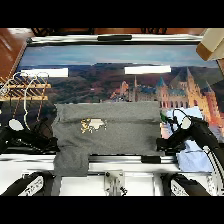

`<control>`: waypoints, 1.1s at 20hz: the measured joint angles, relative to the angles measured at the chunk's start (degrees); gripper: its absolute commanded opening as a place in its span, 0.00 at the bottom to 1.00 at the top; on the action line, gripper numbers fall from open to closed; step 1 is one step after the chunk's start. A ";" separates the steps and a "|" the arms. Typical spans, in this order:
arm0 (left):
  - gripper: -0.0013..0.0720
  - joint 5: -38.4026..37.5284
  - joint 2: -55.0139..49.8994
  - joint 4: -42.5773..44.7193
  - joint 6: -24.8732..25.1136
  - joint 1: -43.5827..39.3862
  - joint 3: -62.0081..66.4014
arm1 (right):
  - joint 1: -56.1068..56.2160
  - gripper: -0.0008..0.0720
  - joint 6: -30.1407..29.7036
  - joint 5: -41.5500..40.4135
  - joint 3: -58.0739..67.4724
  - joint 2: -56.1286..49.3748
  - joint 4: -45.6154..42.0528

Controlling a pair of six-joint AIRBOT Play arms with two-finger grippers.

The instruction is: Fold the shirts.

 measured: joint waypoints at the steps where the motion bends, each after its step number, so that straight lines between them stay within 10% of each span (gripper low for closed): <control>1: 0.05 0.00 0.35 -0.04 0.00 0.00 0.00 | 0.00 0.78 0.04 -0.42 -0.66 0.00 0.48; 6: 0.05 -0.07 1.55 -0.22 -0.02 0.00 0.00 | 0.00 0.45 0.74 -3.19 -2.73 -0.02 2.78; 8: 0.05 -0.07 1.79 -0.24 0.00 0.00 0.00 | 0.00 0.10 0.98 -4.04 -3.02 0.00 3.65; 22: 0.05 4.76 0.24 -4.63 10.14 0.31 19.39 | 0.00 0.10 -4.92 -10.43 18.73 -2.23 1.95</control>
